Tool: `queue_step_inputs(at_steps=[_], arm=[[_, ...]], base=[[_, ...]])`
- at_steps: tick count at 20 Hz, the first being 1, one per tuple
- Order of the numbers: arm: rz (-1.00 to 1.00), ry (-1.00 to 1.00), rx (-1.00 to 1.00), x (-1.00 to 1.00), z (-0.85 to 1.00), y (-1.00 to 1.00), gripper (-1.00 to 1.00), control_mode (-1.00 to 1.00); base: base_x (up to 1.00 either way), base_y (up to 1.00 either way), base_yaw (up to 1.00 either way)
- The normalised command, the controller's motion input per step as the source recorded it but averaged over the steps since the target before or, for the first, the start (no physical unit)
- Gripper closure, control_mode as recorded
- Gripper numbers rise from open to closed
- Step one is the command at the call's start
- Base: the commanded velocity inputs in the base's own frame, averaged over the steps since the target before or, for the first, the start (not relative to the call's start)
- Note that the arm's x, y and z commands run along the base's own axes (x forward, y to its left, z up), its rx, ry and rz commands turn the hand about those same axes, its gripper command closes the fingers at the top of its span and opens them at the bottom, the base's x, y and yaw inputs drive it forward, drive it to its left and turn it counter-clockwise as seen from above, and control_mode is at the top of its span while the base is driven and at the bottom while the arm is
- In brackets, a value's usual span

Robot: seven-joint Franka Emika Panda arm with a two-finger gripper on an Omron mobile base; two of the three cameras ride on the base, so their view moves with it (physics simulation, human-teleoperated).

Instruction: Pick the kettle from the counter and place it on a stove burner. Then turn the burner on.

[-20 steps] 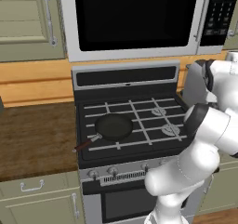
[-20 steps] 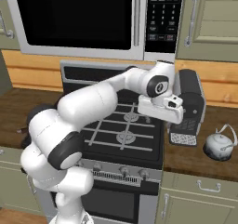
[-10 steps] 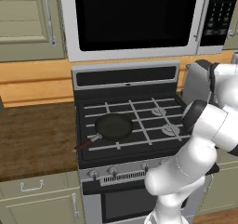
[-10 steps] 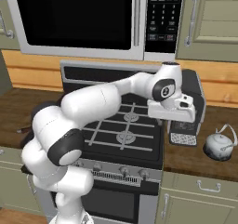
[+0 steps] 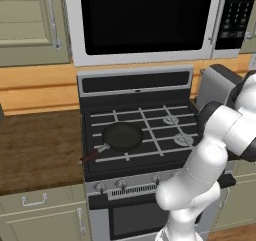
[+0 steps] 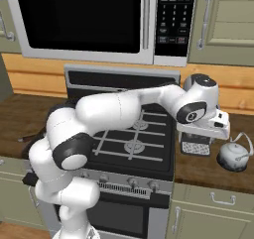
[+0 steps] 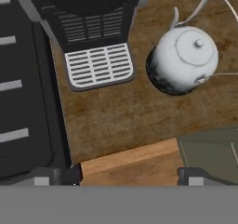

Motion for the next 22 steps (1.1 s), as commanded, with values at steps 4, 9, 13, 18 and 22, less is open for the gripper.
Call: queue_step_inputs(at_steps=[4,9,13,18,22], arm=[[0.00,-0.09,0.02,0.00,0.00,-0.45,-1.00,-1.00],[0.01,-0.05,0.00,0.01,0.00,-0.21,-1.00,-1.00],[0.01,-0.02,0.00,0.16,0.00,-0.15,-1.00,-1.00],[0.00,0.00,0.00,0.19,0.00,-0.25,-1.00,-1.00],[0.00,0.00,0.00,0.09,0.00,-0.30,-1.00,-1.00]], base=[[0.00,0.00,0.00],[0.00,0.00,0.00],[0.00,0.00,0.00],[0.00,0.00,0.00],[0.00,0.00,0.00]])
